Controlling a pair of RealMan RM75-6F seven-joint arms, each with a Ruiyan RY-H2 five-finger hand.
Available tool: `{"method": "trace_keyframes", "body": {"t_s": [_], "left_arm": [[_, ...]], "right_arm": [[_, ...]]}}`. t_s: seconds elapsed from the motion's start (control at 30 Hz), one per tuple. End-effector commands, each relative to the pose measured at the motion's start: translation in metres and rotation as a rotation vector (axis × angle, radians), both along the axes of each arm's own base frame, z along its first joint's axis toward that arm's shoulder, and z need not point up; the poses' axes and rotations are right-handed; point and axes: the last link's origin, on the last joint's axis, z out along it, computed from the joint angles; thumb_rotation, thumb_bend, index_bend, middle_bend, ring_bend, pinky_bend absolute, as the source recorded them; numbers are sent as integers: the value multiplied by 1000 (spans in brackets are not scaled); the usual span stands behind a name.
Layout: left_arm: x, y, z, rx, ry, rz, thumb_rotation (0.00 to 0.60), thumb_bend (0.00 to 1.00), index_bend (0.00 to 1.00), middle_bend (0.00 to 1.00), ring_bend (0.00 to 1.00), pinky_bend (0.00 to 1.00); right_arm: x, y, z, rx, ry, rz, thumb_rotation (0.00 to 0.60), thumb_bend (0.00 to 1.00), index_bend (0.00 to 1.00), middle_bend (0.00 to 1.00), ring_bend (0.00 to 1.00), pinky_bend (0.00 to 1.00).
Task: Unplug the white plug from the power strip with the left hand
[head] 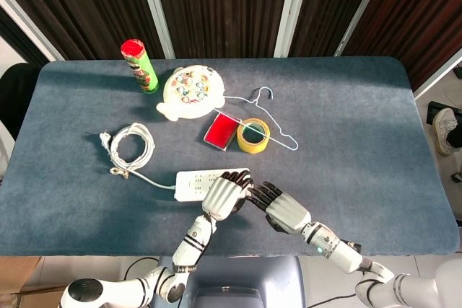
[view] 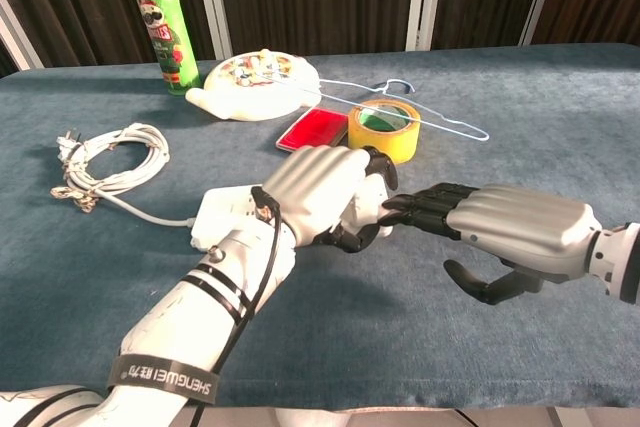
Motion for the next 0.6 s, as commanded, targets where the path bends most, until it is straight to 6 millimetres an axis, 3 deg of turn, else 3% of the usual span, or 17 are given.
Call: {"method": "trace_keyframes", "body": {"t_s": [0.03, 0.6], "left_arm": [[0, 0, 0, 0, -2, 0, 600, 600, 359, 451, 420, 477], [1, 0, 5, 11, -47, 5, 600, 699, 413, 506, 462, 518]], "right_arm": [[2, -1, -2, 2, 9, 4, 600, 789, 0, 118, 0, 39], [8, -1, -9, 21, 122, 9, 600, 824, 0, 119, 0, 29]]}}
